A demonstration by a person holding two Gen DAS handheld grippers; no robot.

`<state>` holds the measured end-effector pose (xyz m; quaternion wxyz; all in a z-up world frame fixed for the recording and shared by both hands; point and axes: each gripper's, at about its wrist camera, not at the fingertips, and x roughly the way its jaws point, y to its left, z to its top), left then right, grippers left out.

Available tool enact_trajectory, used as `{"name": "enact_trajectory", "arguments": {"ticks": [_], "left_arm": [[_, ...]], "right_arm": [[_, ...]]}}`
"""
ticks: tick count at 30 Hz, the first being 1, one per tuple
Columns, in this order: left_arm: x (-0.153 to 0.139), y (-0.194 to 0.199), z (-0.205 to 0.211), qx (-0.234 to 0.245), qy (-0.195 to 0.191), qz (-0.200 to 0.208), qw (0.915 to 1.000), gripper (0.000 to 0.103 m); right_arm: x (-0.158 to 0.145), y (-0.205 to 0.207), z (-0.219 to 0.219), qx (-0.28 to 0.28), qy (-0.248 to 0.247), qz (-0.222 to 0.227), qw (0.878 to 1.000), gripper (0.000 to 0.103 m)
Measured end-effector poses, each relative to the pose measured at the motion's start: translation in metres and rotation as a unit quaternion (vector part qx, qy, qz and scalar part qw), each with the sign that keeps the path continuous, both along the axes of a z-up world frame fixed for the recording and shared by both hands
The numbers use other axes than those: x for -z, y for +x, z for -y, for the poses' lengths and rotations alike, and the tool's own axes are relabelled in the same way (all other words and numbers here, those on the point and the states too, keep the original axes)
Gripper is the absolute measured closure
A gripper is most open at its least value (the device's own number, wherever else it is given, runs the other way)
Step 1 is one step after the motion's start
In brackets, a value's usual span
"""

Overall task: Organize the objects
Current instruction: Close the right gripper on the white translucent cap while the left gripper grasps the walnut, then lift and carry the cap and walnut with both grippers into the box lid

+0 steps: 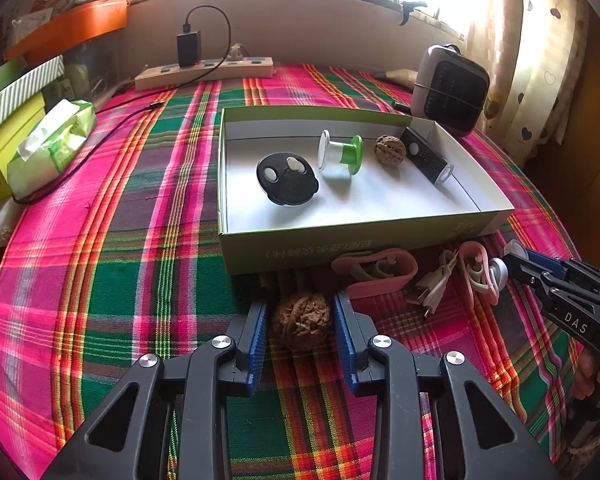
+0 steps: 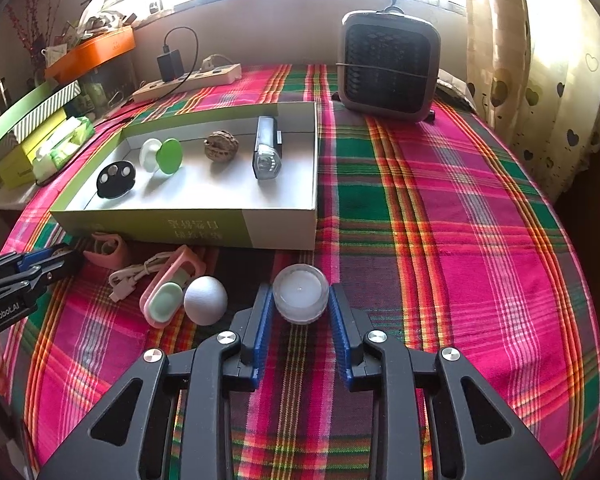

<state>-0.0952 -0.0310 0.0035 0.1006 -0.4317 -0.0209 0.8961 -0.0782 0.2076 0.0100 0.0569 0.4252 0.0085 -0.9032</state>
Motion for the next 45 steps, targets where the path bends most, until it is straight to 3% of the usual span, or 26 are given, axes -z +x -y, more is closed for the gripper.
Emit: {"name": "enact_trajectory", "arguments": {"ticks": [24, 45], "left_arm": [[-0.026, 0.0, 0.0, 0.001, 0.011, -0.024, 0.9997, 0.074], [-0.051, -0.031, -0.002, 0.006, 0.011, -0.046, 0.9988, 0.074]], "right_arm": [[-0.025, 0.003, 0.004, -0.011, -0.008, -0.031, 0.999, 0.074], [-0.046, -0.029, 0.026, -0.041, -0.008, -0.046, 0.998, 0.074]]}}
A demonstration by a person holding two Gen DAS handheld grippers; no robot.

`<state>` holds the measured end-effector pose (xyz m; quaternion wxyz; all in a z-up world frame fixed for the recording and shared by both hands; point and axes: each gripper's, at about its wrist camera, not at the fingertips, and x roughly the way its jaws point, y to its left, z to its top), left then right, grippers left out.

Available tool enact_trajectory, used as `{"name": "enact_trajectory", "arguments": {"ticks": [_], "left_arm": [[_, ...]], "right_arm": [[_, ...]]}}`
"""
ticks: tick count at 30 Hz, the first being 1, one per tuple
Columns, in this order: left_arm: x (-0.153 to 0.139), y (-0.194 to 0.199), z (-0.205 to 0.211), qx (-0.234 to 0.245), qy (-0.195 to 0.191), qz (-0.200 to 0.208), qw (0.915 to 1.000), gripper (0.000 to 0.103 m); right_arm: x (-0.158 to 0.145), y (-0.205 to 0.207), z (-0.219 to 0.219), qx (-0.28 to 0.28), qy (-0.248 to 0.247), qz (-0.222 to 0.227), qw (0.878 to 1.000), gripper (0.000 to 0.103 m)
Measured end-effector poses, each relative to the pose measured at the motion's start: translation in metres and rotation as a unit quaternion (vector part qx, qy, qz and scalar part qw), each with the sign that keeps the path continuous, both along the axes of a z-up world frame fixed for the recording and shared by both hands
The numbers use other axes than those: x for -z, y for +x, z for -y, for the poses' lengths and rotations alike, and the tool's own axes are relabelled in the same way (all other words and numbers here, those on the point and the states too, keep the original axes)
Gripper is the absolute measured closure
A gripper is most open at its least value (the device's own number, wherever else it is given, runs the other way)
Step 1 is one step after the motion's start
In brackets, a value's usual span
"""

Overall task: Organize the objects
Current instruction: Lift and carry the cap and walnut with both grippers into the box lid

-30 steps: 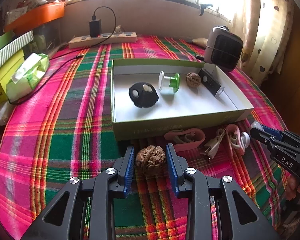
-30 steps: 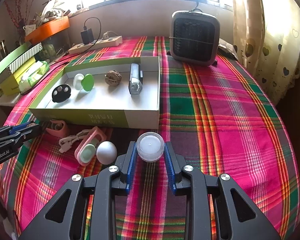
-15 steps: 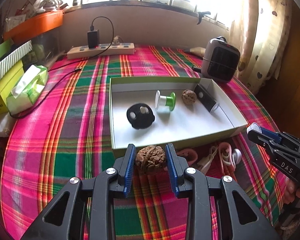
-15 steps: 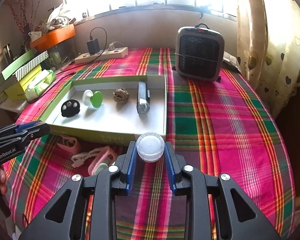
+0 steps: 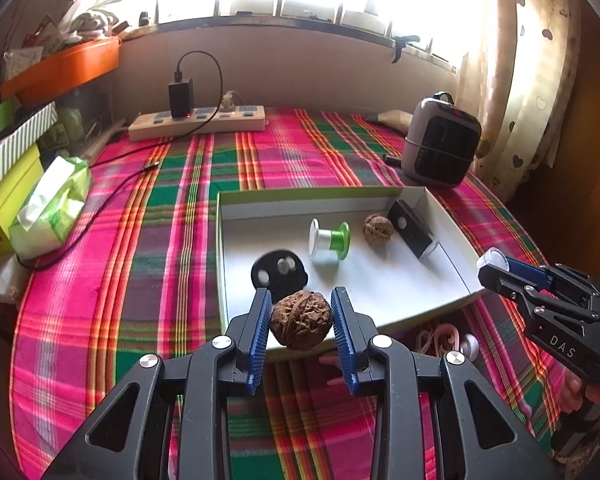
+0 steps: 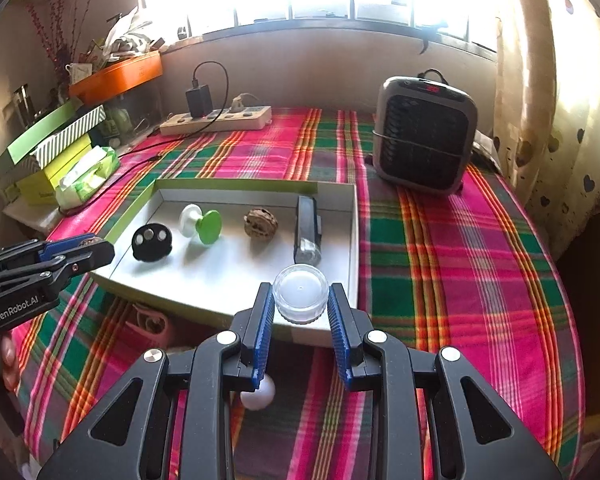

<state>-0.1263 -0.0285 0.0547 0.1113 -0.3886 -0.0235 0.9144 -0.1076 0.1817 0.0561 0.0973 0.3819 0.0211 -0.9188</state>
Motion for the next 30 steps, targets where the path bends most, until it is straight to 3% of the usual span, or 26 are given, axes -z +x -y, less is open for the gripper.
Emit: {"name": "enact_trajectory", "arguments": {"ticks": [30], "left_arm": [[0.019, -0.087, 0.002, -0.001, -0.009, 0.036, 0.9993, 0.074]], "right_arm": [[0.034, -0.072, 0.032, -0.043, 0.018, 0.066, 0.997, 0.074]]}}
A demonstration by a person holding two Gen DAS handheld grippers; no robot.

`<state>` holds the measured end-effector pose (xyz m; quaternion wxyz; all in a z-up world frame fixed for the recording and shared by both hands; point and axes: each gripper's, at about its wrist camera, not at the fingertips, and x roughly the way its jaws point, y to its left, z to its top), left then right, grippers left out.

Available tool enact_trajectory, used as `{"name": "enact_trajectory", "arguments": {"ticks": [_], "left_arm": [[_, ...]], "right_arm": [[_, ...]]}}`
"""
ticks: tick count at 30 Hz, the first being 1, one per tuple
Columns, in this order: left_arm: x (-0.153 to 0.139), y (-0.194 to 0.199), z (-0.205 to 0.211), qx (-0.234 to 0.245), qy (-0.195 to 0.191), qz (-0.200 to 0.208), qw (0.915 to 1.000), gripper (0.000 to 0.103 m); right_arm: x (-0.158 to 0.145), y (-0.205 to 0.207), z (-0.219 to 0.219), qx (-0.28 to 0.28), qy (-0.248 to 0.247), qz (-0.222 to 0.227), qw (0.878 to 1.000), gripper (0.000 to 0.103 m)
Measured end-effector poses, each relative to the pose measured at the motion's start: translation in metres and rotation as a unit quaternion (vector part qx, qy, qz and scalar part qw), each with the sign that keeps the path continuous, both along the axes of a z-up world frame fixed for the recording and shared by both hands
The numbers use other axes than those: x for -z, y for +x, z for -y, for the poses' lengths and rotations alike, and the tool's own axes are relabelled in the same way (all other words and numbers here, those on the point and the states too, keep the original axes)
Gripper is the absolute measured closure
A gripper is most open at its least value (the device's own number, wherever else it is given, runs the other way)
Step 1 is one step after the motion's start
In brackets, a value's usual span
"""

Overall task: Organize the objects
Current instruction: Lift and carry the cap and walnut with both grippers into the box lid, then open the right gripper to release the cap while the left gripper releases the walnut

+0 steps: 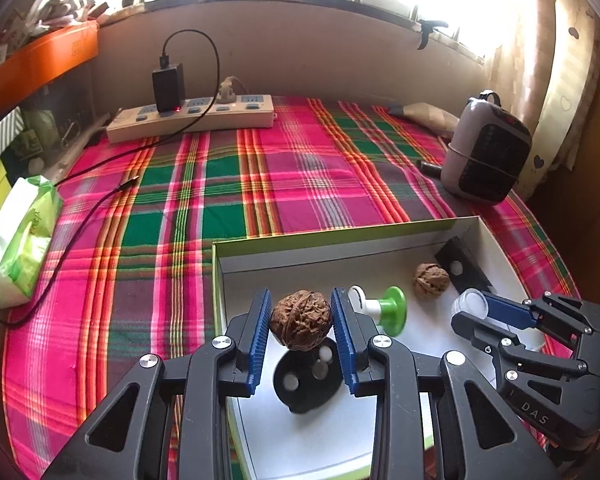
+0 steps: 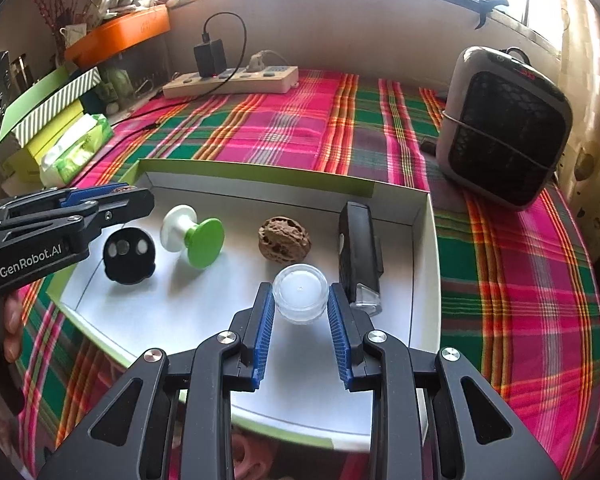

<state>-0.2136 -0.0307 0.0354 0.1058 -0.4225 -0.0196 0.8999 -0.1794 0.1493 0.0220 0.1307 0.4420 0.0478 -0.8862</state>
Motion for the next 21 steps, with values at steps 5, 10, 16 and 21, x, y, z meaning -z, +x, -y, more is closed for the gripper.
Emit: {"name": "enact_trajectory", "arguments": {"ticks": [5, 10, 16, 21], "left_arm": [[0.006, -0.01, -0.001, -0.001, -0.008, 0.007, 0.9999, 0.074], [0.01, -0.017, -0.001, -0.001, -0.012, 0.01, 0.9999, 0.074], [0.014, -0.023, -0.004, -0.001, -0.018, 0.011, 0.9998, 0.074], [0.018, -0.027, -0.008, 0.003, -0.021, 0.013, 0.9997, 0.074]], "right_arm": [[0.003, -0.006, 0.002, -0.003, 0.003, 0.001, 1.0, 0.074], [0.005, -0.011, 0.004, -0.002, 0.01, 0.003, 1.0, 0.074], [0.009, -0.013, 0.006, -0.004, 0.022, 0.0, 1.0, 0.074], [0.009, -0.015, 0.006, -0.002, 0.027, -0.006, 1.0, 0.074]]}}
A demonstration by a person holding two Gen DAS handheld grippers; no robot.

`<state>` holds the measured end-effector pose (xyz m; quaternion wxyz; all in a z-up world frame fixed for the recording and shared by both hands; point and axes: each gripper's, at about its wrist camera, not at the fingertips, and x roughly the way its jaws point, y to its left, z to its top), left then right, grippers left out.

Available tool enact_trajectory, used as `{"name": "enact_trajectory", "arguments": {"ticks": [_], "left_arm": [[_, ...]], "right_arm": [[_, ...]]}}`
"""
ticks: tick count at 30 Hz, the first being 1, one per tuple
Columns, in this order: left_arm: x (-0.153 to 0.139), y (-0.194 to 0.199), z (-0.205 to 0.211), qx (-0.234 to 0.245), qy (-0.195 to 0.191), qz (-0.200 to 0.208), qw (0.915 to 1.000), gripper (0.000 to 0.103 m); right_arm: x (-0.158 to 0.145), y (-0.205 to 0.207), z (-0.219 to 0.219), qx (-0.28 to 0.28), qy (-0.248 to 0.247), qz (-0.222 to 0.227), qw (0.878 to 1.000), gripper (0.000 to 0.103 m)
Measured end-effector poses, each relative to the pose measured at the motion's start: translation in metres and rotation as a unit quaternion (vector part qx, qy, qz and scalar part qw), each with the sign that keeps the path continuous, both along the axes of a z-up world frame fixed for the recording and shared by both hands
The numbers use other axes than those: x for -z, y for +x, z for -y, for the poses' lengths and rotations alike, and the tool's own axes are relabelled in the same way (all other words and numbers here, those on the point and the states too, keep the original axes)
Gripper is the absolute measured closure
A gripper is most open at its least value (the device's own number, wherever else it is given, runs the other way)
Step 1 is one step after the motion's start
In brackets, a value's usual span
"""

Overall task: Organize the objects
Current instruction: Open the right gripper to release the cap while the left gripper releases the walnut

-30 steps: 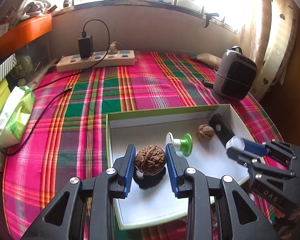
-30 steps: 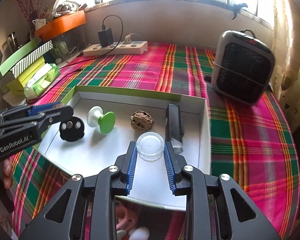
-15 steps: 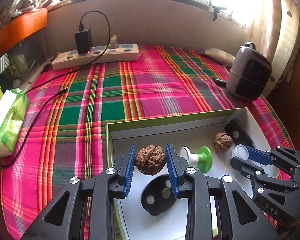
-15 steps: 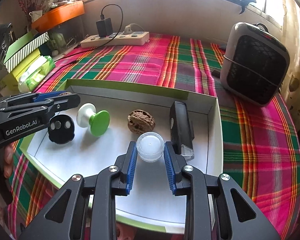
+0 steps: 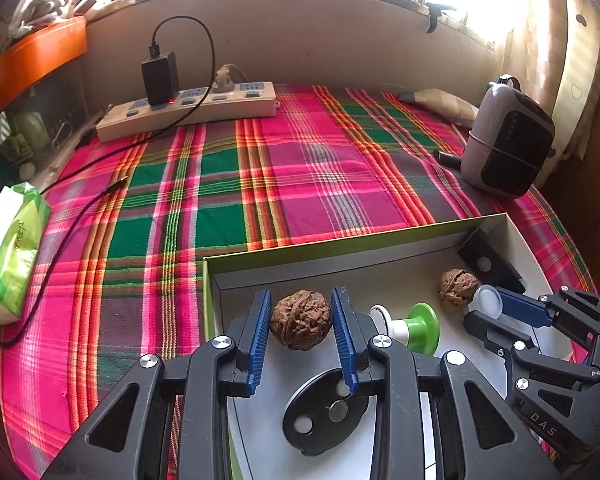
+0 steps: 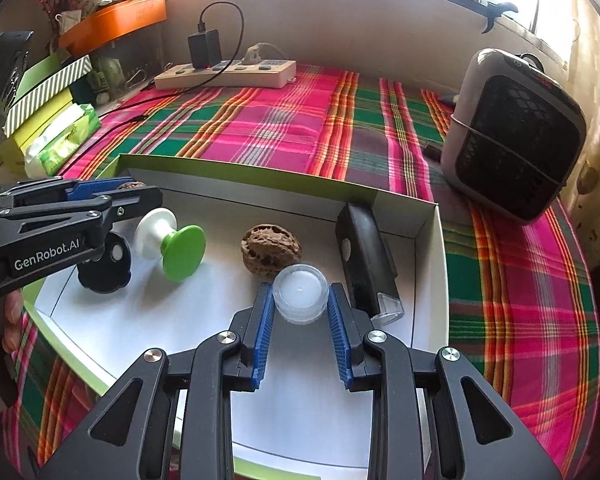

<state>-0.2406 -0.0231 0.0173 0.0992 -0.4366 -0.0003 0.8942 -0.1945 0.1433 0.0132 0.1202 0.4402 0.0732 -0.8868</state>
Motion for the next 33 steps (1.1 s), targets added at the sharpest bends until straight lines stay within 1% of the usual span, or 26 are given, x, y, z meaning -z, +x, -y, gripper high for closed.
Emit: {"name": "enact_trajectory", "arguments": {"ticks": [6, 21, 33], "left_arm": [[0.0033, -0.0003, -0.0054, 0.004, -0.013, 0.0, 0.9999, 0.074], [0.0038, -0.0001, -0.0058, 0.003, -0.018, 0.0, 0.9998, 0.074], [0.0026, -0.0002, -0.0047, 0.002, -0.014, 0.001, 0.9999, 0.073]], "right_arm": [[0.0002, 0.0003, 0.0003, 0.0, 0.004, -0.007, 1.0, 0.074], [0.0008, 0.0011, 0.0004, 0.001, 0.0, -0.01, 1.0, 0.074], [0.0011, 0.0017, 0.0003, 0.004, -0.003, -0.009, 1.0, 0.074]]}}
